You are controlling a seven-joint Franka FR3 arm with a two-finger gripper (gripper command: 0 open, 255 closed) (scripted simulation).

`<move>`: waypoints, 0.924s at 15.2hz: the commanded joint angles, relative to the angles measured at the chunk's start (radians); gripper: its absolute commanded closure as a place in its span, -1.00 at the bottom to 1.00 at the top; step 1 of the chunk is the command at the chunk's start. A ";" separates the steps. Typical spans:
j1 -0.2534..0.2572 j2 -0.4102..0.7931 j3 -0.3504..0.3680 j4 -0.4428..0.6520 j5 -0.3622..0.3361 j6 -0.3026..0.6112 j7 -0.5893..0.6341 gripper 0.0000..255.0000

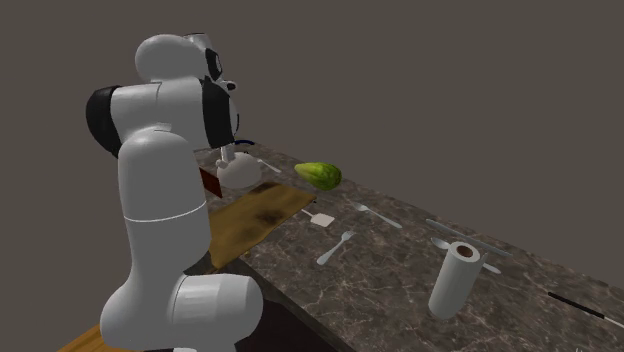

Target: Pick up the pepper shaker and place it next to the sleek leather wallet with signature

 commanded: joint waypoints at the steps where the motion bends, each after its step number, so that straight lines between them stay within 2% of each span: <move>1: 0.037 0.059 0.017 0.088 -0.012 -0.035 0.049 1.00; 14: 0.031 0.060 0.013 -0.085 -0.016 0.139 0.067 1.00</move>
